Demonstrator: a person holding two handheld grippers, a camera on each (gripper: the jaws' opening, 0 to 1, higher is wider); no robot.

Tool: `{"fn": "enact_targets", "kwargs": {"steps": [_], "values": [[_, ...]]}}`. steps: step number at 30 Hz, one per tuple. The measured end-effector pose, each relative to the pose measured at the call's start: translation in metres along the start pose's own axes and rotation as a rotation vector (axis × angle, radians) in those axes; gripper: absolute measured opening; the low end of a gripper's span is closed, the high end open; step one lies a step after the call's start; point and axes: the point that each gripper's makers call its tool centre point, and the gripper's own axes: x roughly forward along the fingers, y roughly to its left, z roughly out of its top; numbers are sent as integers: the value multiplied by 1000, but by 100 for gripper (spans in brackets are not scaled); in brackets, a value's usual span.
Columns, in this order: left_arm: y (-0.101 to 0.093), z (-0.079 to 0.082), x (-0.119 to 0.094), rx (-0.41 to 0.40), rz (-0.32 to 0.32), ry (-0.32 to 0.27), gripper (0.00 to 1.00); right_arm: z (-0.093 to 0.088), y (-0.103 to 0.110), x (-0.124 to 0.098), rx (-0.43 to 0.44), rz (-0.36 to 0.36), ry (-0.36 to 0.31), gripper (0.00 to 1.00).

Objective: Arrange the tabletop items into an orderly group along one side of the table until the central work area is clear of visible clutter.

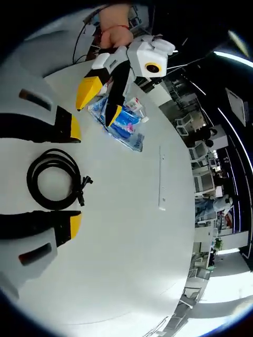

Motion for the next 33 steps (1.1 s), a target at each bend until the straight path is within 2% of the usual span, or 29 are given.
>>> {"fn": "enact_targets", "kwargs": {"steps": [12,33], "values": [[13,8,-36,21,28,-46,64,20,24,1,-56,66,-41,58],[31,12,-85,44,92,-89,73,37,48,1,-156,126,-48,61]]}}
